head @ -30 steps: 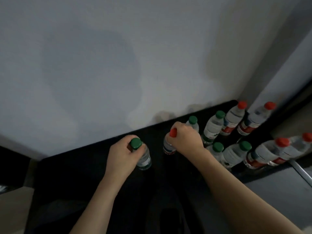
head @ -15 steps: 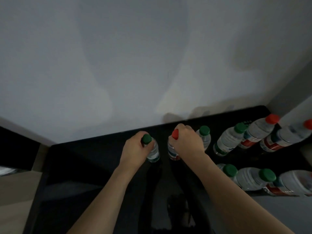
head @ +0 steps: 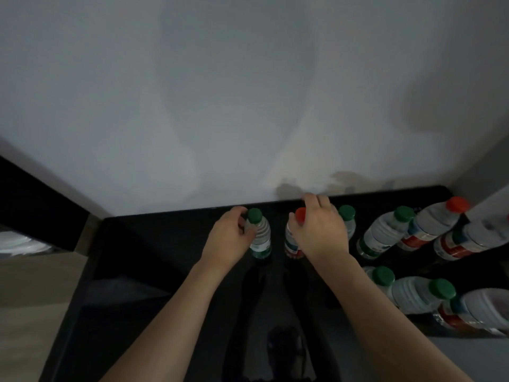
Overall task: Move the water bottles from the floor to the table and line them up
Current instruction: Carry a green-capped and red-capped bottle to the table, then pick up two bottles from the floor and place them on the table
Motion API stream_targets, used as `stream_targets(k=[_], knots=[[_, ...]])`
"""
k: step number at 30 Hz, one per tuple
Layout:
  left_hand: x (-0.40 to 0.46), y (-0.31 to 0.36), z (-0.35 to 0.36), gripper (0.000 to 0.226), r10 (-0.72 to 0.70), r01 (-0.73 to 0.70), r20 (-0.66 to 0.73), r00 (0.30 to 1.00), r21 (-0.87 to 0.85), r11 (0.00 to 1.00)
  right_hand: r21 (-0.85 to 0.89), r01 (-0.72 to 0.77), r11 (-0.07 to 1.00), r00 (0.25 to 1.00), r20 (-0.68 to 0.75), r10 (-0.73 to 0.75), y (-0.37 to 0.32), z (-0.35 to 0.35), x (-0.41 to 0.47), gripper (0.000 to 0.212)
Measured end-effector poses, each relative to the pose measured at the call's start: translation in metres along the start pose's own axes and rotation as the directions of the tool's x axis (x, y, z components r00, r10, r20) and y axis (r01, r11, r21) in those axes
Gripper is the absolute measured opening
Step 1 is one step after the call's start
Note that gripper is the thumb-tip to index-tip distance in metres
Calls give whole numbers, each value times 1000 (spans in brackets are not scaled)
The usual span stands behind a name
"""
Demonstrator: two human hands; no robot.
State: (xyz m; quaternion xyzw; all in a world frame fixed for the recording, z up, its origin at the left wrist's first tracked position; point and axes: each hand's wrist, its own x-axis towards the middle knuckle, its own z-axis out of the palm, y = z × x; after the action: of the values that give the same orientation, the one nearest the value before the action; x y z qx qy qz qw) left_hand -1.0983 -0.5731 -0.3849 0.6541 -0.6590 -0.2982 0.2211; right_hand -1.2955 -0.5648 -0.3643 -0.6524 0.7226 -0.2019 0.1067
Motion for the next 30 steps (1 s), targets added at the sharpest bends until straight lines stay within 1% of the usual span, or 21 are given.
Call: stream_targets(k=[3, 10, 15, 20, 24, 30], knots=[[-20, -10, -14, 49, 8, -4, -85, 996, 49, 999, 68, 101, 993, 994, -39, -98, -18, -2, -5, 48], [-61, -43, -66, 40, 58, -25, -279, 958, 121, 992, 117, 263, 958, 963, 27, -268, -83, 13, -29, 51], [-103, -86, -110, 37, 43, 23, -387, 921, 164, 986, 128, 346, 930, 931, 77, -357, -144, 31, -59, 52], [-174, -155, -171, 35, -55, 153, -521, 852, 149, 977, 154, 483, 862, 860, 100, -500, -229, 60, -106, 52], [-243, -212, -224, 33, -135, 266, -597, 791, 136, 954, 186, 565, 804, 799, 122, -589, -303, 85, -157, 52], [-351, -294, -294, 34, -242, 400, -658, 713, 98, 911, 287, 629, 722, 703, 187, -686, -408, 124, -245, 52]])
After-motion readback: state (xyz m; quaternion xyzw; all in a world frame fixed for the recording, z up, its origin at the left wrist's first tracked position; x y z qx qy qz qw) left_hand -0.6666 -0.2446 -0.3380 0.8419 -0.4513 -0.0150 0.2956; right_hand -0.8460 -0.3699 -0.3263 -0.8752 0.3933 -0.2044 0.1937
